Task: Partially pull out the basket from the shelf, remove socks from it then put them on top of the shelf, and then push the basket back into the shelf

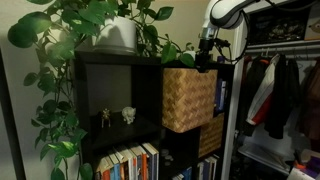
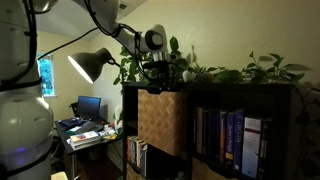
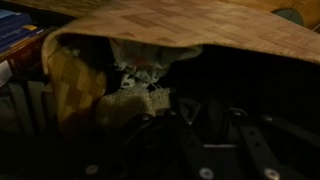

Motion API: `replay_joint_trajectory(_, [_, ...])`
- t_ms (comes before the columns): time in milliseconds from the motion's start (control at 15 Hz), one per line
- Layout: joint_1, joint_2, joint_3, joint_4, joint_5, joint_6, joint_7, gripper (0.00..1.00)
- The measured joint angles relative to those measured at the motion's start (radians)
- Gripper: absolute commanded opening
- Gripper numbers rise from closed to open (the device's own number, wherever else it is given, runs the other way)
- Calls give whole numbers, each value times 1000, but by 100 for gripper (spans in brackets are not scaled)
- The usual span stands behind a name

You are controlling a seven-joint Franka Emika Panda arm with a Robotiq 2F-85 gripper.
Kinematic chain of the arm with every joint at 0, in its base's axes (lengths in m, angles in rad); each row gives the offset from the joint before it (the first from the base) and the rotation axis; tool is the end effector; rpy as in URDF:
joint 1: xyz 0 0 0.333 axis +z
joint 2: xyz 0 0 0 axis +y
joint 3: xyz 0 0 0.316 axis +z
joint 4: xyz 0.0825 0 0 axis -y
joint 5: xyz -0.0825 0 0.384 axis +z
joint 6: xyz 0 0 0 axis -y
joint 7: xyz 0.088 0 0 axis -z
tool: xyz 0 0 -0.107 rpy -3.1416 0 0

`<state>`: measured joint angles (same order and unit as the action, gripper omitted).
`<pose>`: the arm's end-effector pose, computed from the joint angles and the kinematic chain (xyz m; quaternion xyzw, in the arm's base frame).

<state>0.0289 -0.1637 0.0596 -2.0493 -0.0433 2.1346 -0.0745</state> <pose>0.5302 0.0467 0.5356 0.9879 0.0901 0.1241 0.0236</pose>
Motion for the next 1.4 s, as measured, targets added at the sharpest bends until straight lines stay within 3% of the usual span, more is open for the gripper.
replay_joint_trajectory(333, [9, 66, 0, -9, 35, 0, -8, 98])
replay_joint_trajectory(1000, [17, 163, 1, -17, 54, 48, -54, 100])
replay_joint_trajectory(1067, [18, 169, 1, -18, 54, 55, -58, 75])
replay_joint_trajectory(1133, [18, 174, 1, -18, 54, 60, -62, 73])
replay_joint_trajectory(1400, [22, 181, 1, -19, 54, 66, -68, 47])
